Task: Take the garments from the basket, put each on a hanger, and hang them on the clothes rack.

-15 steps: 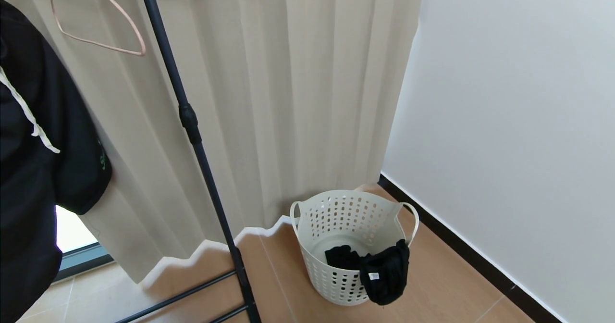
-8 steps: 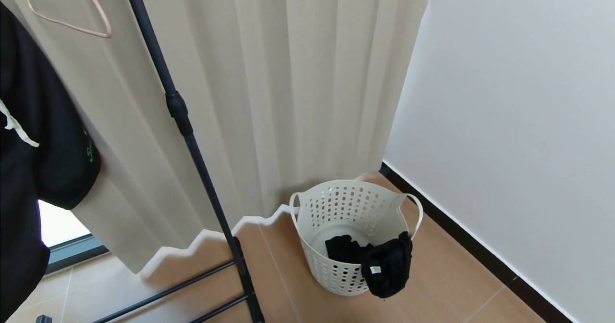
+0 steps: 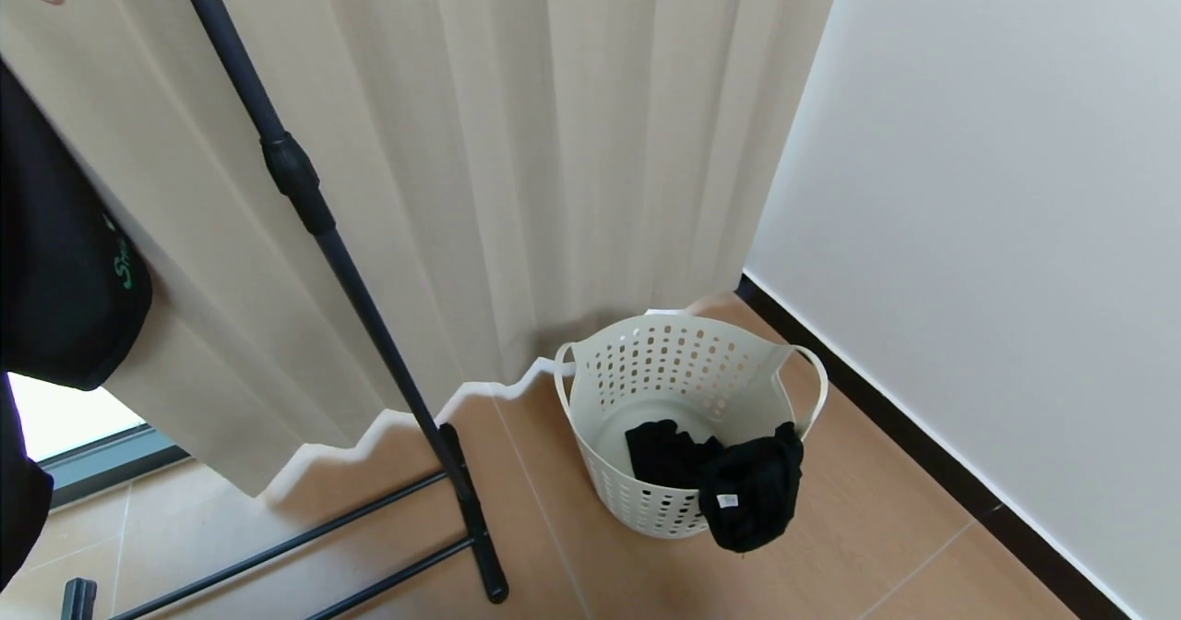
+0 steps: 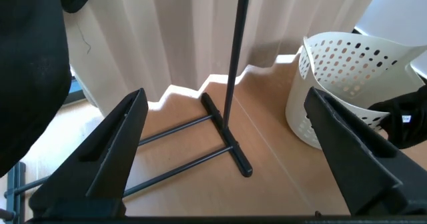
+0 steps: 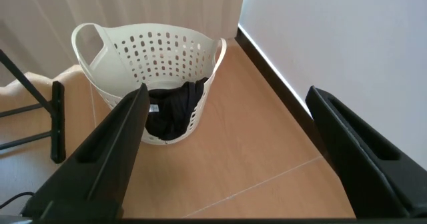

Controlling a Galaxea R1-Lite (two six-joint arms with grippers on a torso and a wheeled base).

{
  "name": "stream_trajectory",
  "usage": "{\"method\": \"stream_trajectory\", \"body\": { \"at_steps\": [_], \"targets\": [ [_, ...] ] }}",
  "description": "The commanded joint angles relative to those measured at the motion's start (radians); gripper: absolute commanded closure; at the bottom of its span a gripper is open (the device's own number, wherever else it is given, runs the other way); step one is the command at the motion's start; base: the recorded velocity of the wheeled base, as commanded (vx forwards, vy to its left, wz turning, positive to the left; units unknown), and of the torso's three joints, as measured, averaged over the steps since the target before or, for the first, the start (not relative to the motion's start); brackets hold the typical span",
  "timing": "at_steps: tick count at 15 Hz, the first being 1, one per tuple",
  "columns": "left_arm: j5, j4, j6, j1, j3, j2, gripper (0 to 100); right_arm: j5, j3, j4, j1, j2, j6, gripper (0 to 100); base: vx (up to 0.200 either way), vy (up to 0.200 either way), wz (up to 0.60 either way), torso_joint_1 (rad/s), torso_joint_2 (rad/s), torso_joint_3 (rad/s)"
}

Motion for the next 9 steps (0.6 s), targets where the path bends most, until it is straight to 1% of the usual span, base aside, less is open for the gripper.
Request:
{"method": "stream_trajectory", "body": {
  "at_steps": [1, 9],
  "targets": [
    [-0.001, 0.000, 0.001, 0.000, 0.000, 0.001, 0, 0.000, 0.000, 0.000, 0.000, 0.000, 0.000, 0, 0.000, 0.000, 0.00, 0.007, 0.00, -0.193],
    [0.001, 0.000, -0.001, 0.000, 0.000, 0.001, 0, 0.000, 0.000, 0.000, 0.000, 0.000, 0.000, 0, 0.000, 0.000, 0.00, 0.001, 0.01, -0.198]
  ]
}}
